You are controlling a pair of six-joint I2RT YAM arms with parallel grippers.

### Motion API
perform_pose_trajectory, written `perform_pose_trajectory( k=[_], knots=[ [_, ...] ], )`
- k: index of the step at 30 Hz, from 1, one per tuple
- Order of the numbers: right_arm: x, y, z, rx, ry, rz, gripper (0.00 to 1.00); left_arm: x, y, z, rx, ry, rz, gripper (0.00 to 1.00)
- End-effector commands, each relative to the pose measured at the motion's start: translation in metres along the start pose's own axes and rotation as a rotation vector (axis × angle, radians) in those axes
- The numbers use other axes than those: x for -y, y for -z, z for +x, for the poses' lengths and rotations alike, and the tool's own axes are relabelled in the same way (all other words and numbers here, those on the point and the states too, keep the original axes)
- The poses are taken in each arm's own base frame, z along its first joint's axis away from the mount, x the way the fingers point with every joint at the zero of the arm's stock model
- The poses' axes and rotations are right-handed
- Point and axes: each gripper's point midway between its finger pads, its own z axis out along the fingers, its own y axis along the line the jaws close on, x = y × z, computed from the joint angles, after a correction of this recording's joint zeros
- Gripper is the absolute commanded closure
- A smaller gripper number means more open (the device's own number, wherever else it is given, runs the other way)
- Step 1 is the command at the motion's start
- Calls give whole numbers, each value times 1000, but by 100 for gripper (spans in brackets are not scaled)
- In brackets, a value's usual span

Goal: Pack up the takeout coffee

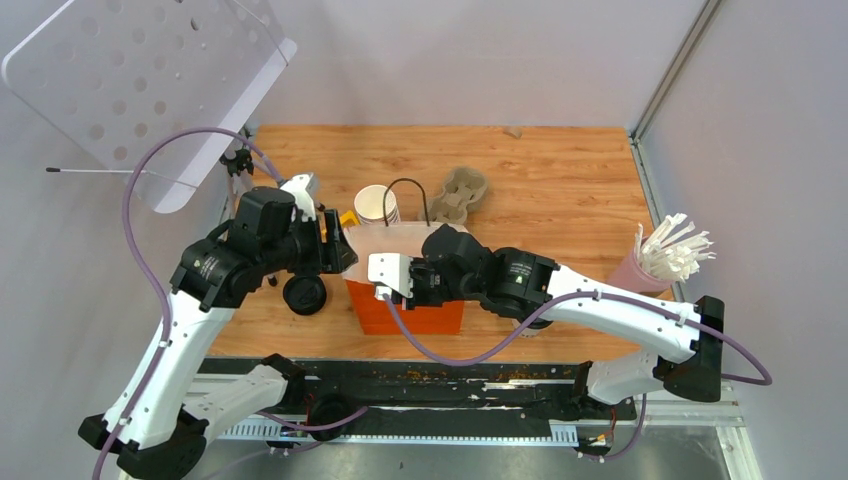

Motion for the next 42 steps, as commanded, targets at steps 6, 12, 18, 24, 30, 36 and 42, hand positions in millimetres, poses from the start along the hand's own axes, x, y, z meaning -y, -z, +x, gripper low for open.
perform_pose_trajectory(
  k=[6,12,18,24,30,36,42],
  knots=[
    [8,4,-12,61,38,45,62,-5,-5,-9,35,10,-40,30],
    [13,21,-23,73,7,60,43,5,-8,-5,23,23,19,46],
    [1,31,-37,89,-35,-32,42,11,-11,-3,16,35,55,64],
    [-2,33,-45,102,-63,-54,38,8,-12,-7,28,-4,44,72],
    [9,23,-36,75,21,-11,50,25,-12,-17,52,24,115,72],
    [37,18,-42,57,107,61,51,19,3,-36,79,38,27,49],
    [30,4,-31,51,137,31,53,12,3,-44,87,-5,-23,39]
  ],
)
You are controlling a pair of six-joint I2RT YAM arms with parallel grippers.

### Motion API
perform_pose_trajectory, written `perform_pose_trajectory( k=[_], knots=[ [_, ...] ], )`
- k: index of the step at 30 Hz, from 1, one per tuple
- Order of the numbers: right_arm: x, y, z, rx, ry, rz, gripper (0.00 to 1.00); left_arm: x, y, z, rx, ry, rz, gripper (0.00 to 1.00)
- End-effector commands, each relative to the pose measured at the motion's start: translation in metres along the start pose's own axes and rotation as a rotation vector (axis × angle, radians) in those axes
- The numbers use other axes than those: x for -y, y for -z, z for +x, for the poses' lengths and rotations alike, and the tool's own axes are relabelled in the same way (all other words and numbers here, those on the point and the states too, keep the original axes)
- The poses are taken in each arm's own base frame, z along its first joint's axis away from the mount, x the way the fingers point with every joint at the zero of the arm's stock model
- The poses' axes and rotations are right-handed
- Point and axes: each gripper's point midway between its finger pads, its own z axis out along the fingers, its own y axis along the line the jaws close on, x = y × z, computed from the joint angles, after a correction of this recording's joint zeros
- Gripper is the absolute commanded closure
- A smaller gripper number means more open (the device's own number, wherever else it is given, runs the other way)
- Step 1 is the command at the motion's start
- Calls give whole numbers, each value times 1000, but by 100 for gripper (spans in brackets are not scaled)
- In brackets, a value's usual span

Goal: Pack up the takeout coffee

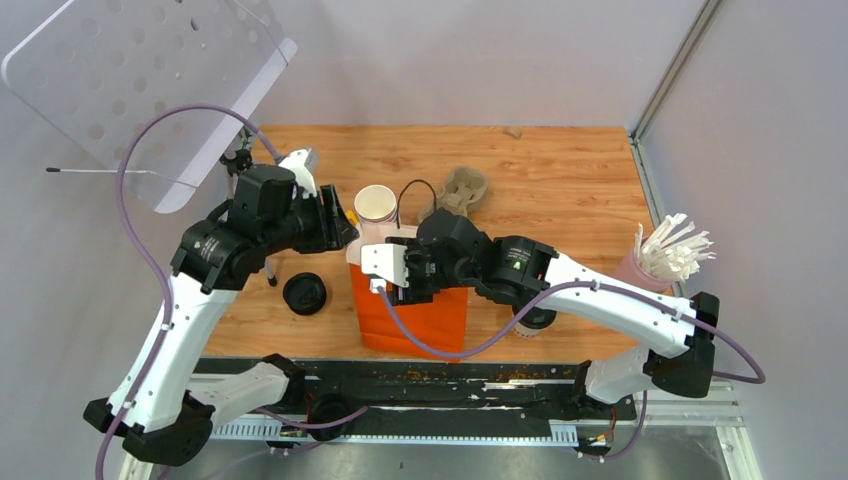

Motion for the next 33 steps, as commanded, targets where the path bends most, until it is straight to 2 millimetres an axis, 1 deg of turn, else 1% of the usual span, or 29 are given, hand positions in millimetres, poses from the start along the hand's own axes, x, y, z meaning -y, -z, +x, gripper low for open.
perform_pose_trajectory(
  k=[1,3,5,7,11,13,15,16,19,21,23,25,27,29,31,33],
  knots=[
    [6,-6,-11,62,46,23,53,-5,-1,1,2,-38,-20,38],
    [-3,-16,2,49,39,9,52,-8,-9,14,-40,-33,-14,37],
    [-6,-18,10,37,33,9,49,-16,-18,28,-80,-35,-29,34],
    [-8,-16,12,29,26,10,45,-23,-24,38,-102,-32,-46,32],
    [-11,-7,11,34,-4,3,33,-26,-31,44,-108,-28,-45,32],
    [-13,-4,12,33,-23,3,24,-25,-33,45,-110,-23,-41,34],
    [-14,-3,11,38,-42,-2,17,-22,-34,47,-110,-22,-17,38],
    [-15,-2,10,41,-58,-3,16,-21,-35,48,-111,-21,-7,42],
    [-15,1,6,54,-87,-8,14,-18,-35,49,-108,-19,10,57],
    [-14,2,3,59,-98,-8,2,-17,-33,47,-96,-19,20,70],
    [-11,6,-3,71,-112,-9,0,-16,-31,46,-85,-24,26,85],
    [-7,9,-9,86,-123,-5,0,-17,-30,45,-78,-33,25,93],
    [-3,12,-15,100,-135,6,0,-19,-30,47,-81,-40,18,97],
    [2,15,-17,105,-151,25,0,-21,-30,48,-86,-48,14,100],
    [6,18,-17,107,-164,48,0,-21,-28,49,-85,-52,16,100],
    [6,17,-15,111,-180,43,0,-20,-27,48,-78,-55,21,99]
  ],
)
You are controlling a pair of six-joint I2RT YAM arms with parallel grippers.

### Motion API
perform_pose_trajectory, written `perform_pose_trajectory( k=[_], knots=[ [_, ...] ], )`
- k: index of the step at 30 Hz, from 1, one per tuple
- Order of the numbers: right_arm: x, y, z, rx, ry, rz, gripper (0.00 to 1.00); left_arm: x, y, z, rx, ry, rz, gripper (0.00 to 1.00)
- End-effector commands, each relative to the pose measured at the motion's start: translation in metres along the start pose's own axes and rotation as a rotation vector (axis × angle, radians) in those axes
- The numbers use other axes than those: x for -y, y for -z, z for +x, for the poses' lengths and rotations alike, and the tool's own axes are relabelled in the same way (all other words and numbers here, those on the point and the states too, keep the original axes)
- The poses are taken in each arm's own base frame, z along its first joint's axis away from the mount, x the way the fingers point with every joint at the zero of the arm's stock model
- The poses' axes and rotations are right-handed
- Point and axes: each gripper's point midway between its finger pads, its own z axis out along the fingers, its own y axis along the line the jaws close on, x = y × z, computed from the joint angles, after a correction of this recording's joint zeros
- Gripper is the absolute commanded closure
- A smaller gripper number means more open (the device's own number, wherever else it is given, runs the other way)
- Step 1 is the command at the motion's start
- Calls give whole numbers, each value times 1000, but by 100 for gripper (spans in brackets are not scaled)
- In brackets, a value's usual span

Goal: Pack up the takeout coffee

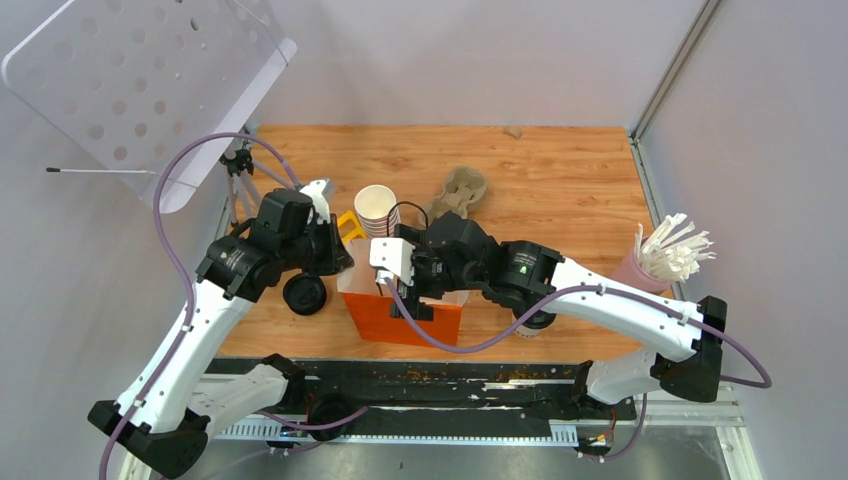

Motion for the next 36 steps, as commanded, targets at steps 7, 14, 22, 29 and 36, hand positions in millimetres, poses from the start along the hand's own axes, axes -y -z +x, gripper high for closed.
perform_pose_trajectory(
  k=[7,14,22,29,36],
  knots=[
    [10,13,-13,42,-75,26,0,1,4,-2,33,-31,18,98],
    [14,30,-35,94,-101,27,0,-4,10,-5,46,-30,-16,97],
    [17,45,-48,132,-107,39,0,-11,13,-6,55,-30,-54,97],
    [23,66,-68,178,-120,53,0,-7,17,-13,72,-31,-48,97],
    [31,92,-96,283,-171,86,1,-5,20,-20,88,-45,-50,92]
  ],
)
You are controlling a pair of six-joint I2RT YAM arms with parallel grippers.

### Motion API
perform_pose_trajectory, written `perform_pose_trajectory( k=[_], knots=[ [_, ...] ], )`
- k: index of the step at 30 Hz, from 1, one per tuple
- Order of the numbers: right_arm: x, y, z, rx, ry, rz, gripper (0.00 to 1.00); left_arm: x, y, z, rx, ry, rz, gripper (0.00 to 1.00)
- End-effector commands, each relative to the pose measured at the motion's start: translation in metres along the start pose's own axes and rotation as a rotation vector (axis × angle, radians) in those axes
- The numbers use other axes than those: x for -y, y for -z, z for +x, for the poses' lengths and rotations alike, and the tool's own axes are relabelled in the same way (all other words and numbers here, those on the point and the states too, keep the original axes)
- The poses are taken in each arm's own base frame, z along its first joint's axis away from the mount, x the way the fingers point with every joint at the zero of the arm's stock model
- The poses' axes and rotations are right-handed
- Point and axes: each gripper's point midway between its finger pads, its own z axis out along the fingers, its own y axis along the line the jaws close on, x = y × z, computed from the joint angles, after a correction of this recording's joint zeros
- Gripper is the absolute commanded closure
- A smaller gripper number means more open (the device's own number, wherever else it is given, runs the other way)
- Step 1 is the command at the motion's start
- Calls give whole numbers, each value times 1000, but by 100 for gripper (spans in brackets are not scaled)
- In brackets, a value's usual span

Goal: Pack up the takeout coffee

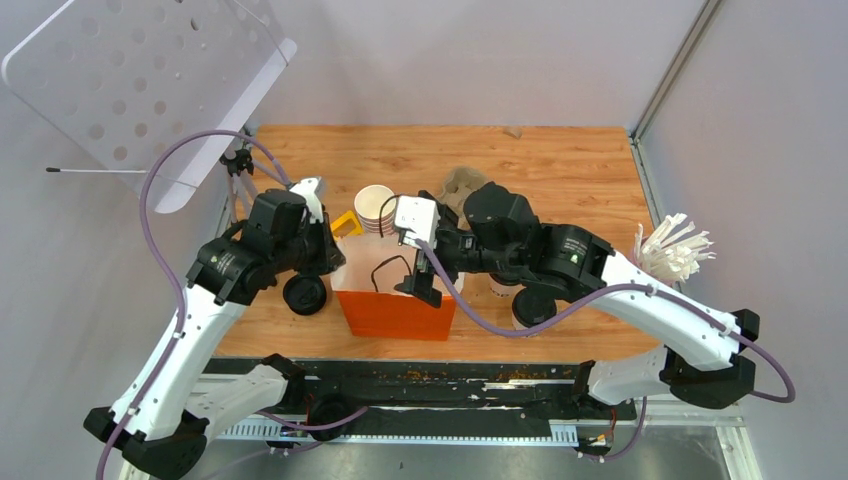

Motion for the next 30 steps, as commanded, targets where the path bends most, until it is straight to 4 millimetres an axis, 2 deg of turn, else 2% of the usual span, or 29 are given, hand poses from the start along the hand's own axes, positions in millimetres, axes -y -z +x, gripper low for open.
perform_pose_trajectory(
  k=[1,5,8,10,14,15,17,19,24,27,30],
  knots=[
    [8,30,-44,148,-52,36,1,3,7,-14,44,-30,4,88],
    [16,36,-58,212,-96,68,1,3,10,-18,45,-49,-3,72],
    [24,35,-65,247,-117,91,1,5,14,-22,57,-61,-2,66],
    [34,36,-69,264,-132,130,2,6,15,-23,58,-62,1,54],
    [91,51,-74,317,-231,410,1,7,18,-25,56,-56,0,27],
    [105,57,-75,334,-262,470,2,6,18,-26,58,-58,-3,5],
    [134,64,-69,338,-332,571,2,6,20,-26,53,-66,-9,0],
    [159,66,-55,320,-420,635,2,3,22,-28,53,-80,-30,0],
    [213,45,20,145,-638,775,6,0,31,-32,55,-116,-45,0],
    [234,34,68,51,-773,839,8,-2,31,-30,54,-116,-56,0],
    [242,16,110,-57,-864,861,12,-4,32,-30,66,-102,-64,0]
  ],
)
